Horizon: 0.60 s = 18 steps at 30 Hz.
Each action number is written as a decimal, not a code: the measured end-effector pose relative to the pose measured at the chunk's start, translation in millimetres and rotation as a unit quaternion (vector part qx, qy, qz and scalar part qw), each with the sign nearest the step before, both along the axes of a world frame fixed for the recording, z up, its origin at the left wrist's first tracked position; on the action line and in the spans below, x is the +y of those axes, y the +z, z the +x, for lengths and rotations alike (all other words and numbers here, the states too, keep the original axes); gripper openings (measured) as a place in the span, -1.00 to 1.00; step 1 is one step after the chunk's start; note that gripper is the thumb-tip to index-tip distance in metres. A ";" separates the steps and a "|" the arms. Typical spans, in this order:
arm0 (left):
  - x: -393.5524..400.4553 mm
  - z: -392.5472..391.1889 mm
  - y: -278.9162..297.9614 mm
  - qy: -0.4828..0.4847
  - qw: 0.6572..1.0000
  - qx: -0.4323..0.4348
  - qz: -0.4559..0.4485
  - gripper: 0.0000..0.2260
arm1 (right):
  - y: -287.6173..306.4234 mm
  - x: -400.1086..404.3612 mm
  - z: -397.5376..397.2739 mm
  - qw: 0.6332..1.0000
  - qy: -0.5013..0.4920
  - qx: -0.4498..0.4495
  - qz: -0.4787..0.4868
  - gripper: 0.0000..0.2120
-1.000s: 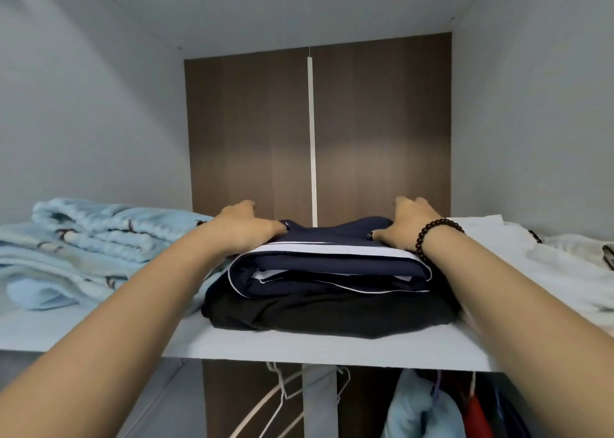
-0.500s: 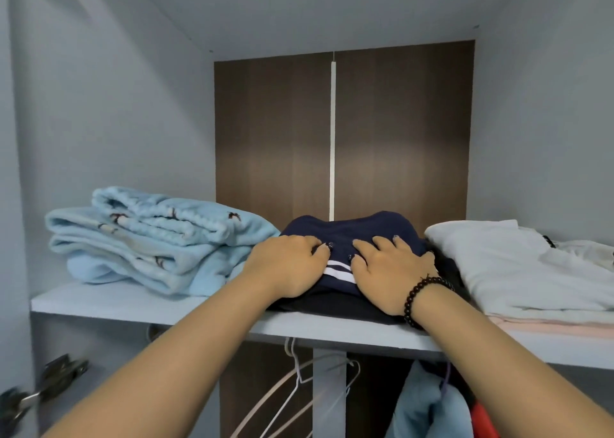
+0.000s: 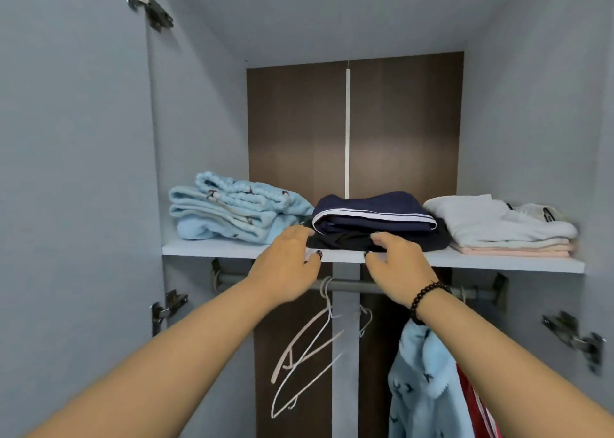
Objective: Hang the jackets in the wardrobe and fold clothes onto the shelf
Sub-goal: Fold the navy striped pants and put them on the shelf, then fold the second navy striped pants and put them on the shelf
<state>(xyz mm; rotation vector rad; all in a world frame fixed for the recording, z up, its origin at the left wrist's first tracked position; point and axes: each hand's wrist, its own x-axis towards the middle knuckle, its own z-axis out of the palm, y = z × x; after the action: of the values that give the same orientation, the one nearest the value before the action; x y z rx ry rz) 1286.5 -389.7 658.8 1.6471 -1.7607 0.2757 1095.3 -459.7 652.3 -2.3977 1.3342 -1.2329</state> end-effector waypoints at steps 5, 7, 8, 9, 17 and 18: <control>72.2 22.0 -23.6 0.020 0.999 -0.016 0.027 -0.63 | -23.7 72.1 12.6 0.998 0.017 0.046 0.036 -0.58; 103.8 28.9 -31.4 0.027 0.999 -0.004 0.035 -0.59 | -31.1 98.3 16.4 0.997 0.029 0.051 0.057 -0.55; 119.8 32.0 -35.3 0.027 0.999 -0.002 0.044 -0.56 | -35.5 110.5 18.7 0.996 0.037 0.057 0.060 -0.54; 135.4 34.4 -39.8 0.025 0.998 -0.004 0.055 -0.52 | -40.4 121.7 20.9 0.995 0.046 0.066 0.057 -0.54; 241.4 47.4 -68.7 0.078 0.986 -0.058 0.137 -0.53 | -81.2 198.0 36.4 0.984 0.114 0.125 0.063 -0.42; 253.7 47.5 -71.7 0.090 0.983 -0.055 0.150 -0.55 | -85.0 205.4 38.9 0.982 0.125 0.130 0.063 -0.41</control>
<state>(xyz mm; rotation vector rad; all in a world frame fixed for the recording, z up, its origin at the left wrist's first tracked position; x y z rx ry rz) 1334.0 -136.0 587.1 2.0468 -1.8054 0.1921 1134.2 -254.3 567.3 -2.6014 1.0855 -0.7704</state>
